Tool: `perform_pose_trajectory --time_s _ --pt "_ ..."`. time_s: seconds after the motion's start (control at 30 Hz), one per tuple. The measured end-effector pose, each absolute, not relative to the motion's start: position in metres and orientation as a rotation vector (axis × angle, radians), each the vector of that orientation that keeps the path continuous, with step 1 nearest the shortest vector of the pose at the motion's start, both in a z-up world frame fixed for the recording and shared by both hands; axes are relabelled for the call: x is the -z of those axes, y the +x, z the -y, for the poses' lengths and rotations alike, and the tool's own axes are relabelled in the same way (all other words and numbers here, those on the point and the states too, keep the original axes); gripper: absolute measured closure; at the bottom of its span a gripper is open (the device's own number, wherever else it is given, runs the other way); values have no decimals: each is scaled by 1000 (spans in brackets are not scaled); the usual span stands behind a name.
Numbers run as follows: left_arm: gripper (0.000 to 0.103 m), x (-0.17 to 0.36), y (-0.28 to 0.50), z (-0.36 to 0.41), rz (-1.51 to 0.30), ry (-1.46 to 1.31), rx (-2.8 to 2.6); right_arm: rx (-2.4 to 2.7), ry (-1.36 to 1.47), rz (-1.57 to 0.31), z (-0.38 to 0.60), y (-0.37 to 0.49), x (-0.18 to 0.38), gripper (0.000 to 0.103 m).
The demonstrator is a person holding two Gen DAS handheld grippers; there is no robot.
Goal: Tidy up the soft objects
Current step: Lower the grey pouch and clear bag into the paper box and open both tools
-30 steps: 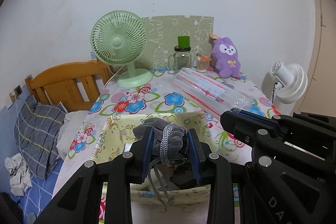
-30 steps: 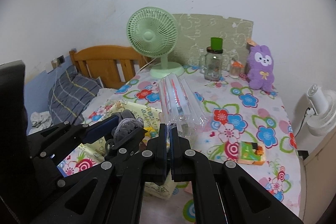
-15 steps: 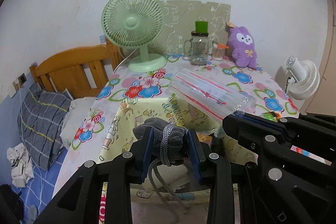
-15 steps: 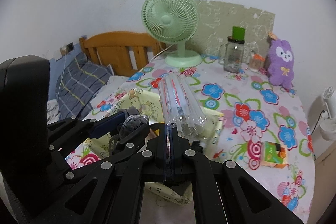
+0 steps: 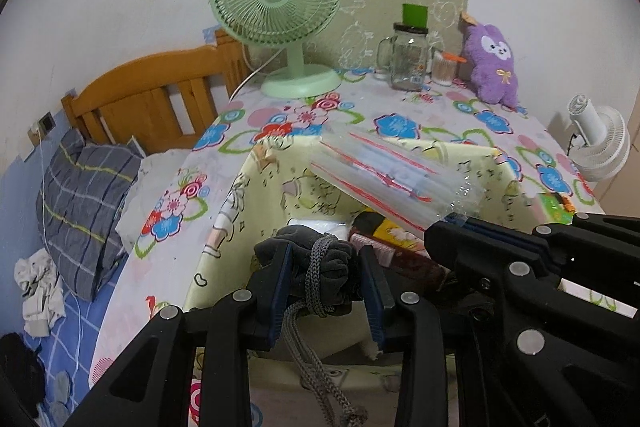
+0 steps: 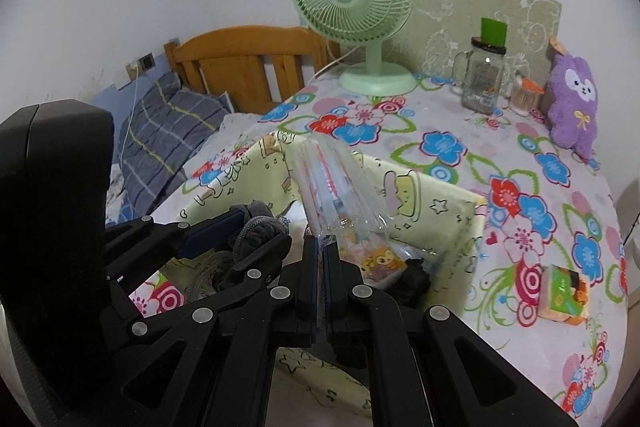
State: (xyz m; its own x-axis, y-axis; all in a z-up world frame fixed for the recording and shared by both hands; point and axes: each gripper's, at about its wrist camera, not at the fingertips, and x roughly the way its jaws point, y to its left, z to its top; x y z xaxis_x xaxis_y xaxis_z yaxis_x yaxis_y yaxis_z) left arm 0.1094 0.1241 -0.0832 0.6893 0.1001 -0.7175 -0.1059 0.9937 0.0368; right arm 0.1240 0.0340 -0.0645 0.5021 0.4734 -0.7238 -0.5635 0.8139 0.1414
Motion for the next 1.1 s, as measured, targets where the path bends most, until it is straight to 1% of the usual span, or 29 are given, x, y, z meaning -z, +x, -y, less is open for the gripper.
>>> perform_pose_trajectory --time_s 0.1,0.2,0.23,0.27,0.33,0.5,0.6,0.7,0.73,0.77,0.83,0.87,1.0,1.1 --pt "68 89 111 -128 -817 -13 -129 -640 -119 -855 -38 128 70 98" --pt "65 89 112 -129 -817 -7 -131 -659 -90 -877 -39 132 75 97" --pt "61 89 112 -128 -818 -6 -129 -665 -80 -884 -38 133 76 97" --pt "51 89 112 -128 -819 -5 -127 -663 -76 -889 -38 135 77 96" --pt "36 90 113 -127 -824 -9 -125 -647 -81 -897 -38 137 79 94" --pt "35 91 114 -126 -826 4 -136 -633 -88 -918 -37 141 83 91" --pt "34 91 115 -126 -831 -4 -137 -620 -95 -914 -34 142 83 85" --pt "32 89 115 -128 -834 -25 -134 -595 -97 -911 -30 144 81 73" --pt "30 89 115 -129 -836 -33 -131 -589 -91 -909 -27 145 79 62" --pt "25 87 115 -130 -833 -45 -120 -586 -75 -905 -24 146 77 46" --pt "20 83 113 -128 -820 -54 -108 -578 -58 -890 -20 145 75 32" --pt "18 81 112 -126 -812 -51 -107 -577 -56 -878 -19 143 73 32" --pt "17 74 110 -120 -792 -43 -97 -572 -53 -853 -16 140 65 32" --pt "15 69 108 -118 -782 -57 -95 -558 -50 -835 -11 137 59 29"
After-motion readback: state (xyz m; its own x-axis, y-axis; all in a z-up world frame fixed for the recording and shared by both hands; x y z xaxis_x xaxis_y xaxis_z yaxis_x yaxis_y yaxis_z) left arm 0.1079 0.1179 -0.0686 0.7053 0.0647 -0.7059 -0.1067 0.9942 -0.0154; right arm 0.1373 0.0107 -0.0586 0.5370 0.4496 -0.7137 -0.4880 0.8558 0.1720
